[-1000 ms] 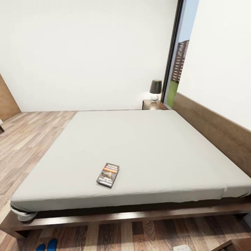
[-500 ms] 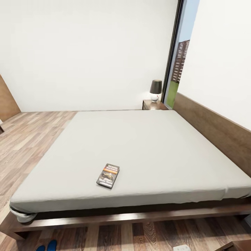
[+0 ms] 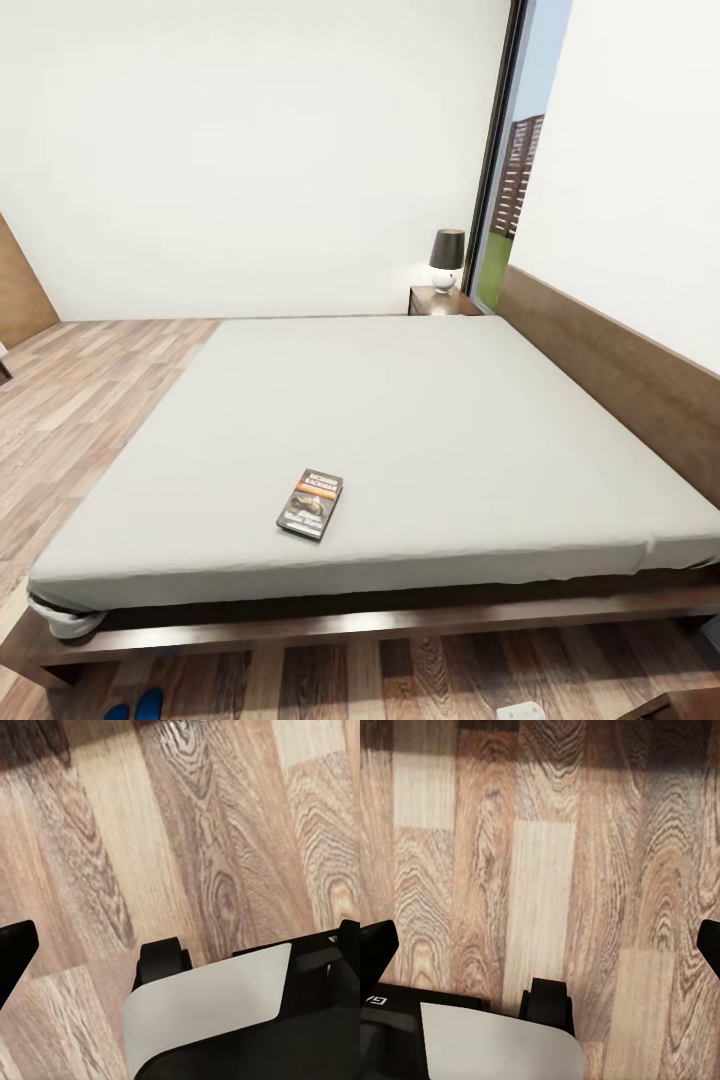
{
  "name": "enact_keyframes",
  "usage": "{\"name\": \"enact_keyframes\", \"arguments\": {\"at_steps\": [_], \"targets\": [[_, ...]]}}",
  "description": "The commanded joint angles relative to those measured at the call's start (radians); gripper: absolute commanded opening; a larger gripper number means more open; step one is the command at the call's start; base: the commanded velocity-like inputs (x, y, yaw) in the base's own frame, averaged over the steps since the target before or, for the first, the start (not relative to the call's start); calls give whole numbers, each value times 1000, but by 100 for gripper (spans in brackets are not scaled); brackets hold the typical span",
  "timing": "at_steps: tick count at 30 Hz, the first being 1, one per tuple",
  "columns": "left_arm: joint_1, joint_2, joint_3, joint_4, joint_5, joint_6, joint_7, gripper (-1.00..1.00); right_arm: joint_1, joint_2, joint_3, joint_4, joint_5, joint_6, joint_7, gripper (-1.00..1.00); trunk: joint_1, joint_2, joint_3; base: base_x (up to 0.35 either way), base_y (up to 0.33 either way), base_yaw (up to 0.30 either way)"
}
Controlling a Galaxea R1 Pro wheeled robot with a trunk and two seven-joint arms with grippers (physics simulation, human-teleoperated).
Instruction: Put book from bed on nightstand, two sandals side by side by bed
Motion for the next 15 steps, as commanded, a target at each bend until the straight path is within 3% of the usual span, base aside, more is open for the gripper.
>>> {"name": "enact_keyframes", "arguments": {"at_steps": [1, 15], "targets": [[0, 0, -3, 0, -3, 0, -1, 100, 0, 0, -1, -3, 10, 6, 4, 100, 0, 0, -1, 2, 0, 0], [-1, -1, -2, -2, -1, 2, -8, 100, 0, 0, -1, -3, 10, 6, 4, 100, 0, 0, -1, 0, 0, 0]]}}
